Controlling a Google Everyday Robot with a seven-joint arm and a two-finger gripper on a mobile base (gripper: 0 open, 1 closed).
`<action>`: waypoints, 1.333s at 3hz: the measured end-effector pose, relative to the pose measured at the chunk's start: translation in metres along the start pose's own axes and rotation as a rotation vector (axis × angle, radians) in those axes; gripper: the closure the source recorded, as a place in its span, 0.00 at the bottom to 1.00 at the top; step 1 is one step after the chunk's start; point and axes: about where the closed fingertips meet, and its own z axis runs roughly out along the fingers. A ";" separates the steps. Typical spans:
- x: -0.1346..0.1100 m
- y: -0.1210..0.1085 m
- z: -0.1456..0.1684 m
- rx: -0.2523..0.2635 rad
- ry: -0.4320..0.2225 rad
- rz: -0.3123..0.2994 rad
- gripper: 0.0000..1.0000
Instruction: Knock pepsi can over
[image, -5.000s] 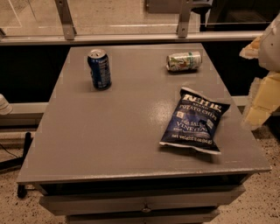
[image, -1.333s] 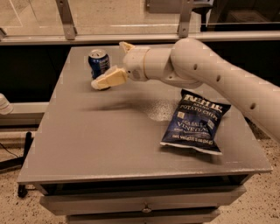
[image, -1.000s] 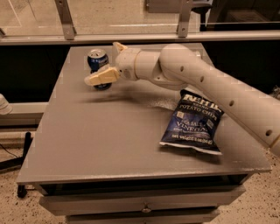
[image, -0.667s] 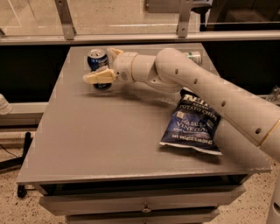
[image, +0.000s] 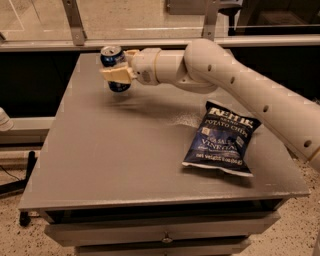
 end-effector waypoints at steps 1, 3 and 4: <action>-0.032 -0.004 -0.017 -0.055 0.061 -0.037 0.88; -0.021 -0.042 -0.007 -0.134 0.381 -0.086 1.00; 0.021 -0.033 -0.017 -0.212 0.611 -0.114 1.00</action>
Offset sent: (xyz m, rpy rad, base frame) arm -0.0223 -0.0779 -0.0036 -0.6724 0.2434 0.4211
